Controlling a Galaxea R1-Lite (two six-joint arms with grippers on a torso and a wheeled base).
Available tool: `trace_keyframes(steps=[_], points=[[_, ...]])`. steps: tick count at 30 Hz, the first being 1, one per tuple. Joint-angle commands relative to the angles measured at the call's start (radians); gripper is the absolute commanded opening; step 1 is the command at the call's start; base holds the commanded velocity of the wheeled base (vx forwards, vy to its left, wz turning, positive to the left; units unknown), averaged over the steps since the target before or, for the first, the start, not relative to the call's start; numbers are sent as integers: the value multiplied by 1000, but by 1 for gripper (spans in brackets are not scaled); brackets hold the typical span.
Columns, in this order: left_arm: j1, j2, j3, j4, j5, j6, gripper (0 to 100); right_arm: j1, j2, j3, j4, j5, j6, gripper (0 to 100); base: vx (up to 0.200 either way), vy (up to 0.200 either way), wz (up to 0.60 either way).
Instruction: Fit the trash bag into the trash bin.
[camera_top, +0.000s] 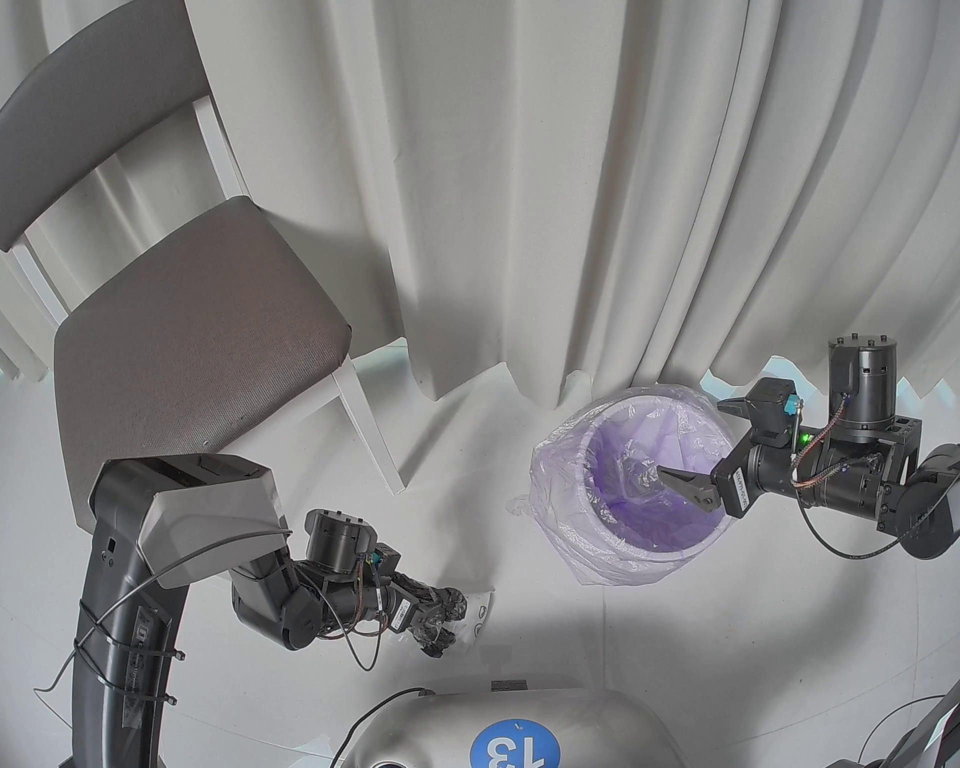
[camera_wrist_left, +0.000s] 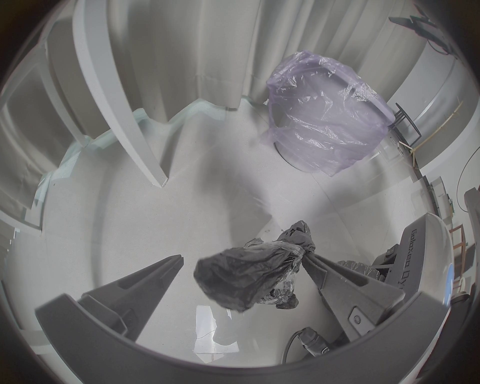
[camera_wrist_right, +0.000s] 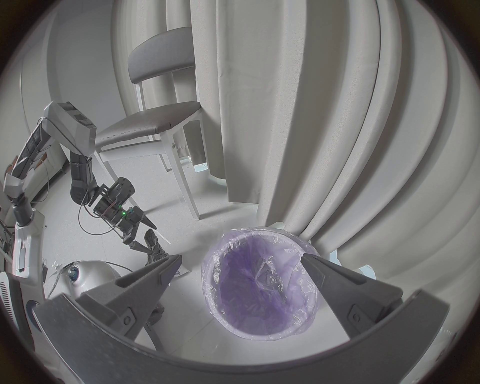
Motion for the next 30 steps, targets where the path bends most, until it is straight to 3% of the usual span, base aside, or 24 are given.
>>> trace_keyframes(steps=[1, 22, 28, 30], points=[[-6, 9, -55, 21, 0, 4, 100, -3, 1, 2, -1, 0, 1, 100, 0, 0, 0], [-52, 17, -109, 85, -46, 6, 100, -3, -8, 21, -2, 0, -2, 100, 0, 0, 0], [-50, 14, -107, 98, -30, 7, 100, -3, -10, 21, -10, 0, -3, 100, 0, 0, 0], [-44, 4, -107, 156, 14, 57, 100, -3, -15, 27, -10, 0, -3, 100, 0, 0, 0]])
